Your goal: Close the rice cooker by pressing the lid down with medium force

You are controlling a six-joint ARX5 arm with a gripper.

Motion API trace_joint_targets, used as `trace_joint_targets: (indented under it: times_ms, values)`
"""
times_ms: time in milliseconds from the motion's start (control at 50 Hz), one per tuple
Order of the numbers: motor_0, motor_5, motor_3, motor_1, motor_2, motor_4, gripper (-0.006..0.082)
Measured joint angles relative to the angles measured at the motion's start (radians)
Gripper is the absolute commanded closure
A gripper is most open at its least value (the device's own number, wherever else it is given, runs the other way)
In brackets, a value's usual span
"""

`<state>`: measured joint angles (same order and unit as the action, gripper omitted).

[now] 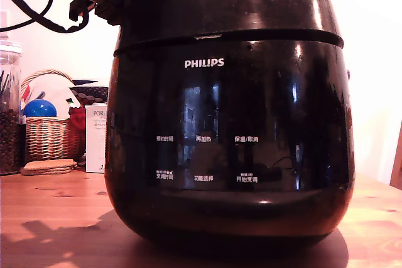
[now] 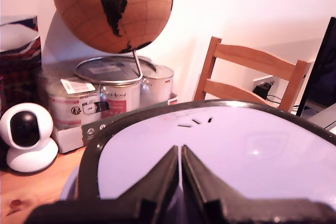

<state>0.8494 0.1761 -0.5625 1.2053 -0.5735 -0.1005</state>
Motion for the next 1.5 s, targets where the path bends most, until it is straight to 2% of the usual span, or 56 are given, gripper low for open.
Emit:
trace_joint_targets:
  times_ms: [280,920,1500]
  values:
    - [0.027,-0.03,-0.045,-0.002,0.026,-0.034,0.0791]
    - [0.068,-0.116,-0.109,0.043,0.052,-0.038,0.0791]
    - [0.093,-0.127,-0.178,0.047,0.063,-0.03,0.0791]
